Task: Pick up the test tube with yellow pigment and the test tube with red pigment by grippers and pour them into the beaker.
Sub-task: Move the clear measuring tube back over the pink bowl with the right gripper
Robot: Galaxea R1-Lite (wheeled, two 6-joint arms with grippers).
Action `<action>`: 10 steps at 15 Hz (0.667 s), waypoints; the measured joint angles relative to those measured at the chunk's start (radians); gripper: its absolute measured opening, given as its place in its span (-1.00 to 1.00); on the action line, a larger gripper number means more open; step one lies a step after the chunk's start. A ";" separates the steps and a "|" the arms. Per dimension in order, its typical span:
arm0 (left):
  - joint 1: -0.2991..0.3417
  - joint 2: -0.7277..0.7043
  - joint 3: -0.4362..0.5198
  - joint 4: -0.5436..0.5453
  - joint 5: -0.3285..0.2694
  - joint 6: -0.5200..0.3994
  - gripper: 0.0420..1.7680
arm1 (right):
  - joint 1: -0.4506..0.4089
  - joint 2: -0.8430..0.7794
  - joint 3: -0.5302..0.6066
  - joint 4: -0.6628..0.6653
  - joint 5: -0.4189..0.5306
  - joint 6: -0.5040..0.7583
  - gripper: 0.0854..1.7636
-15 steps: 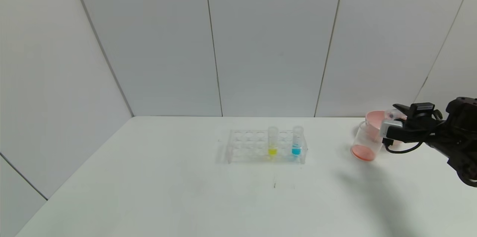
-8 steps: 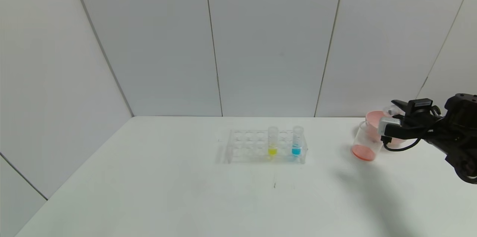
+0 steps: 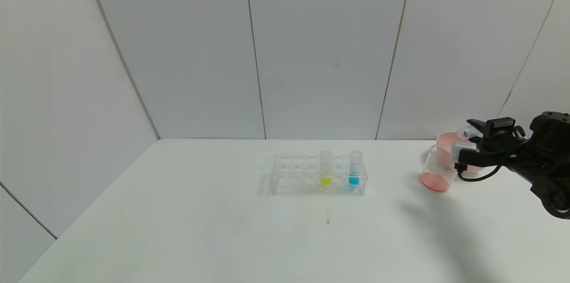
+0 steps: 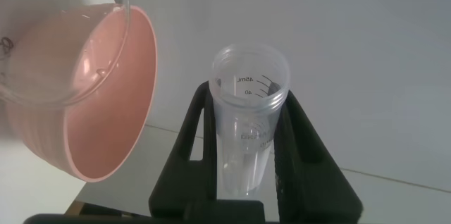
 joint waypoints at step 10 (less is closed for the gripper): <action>0.000 0.000 0.000 0.000 0.000 0.000 1.00 | -0.001 0.006 0.009 -0.038 -0.011 -0.010 -0.48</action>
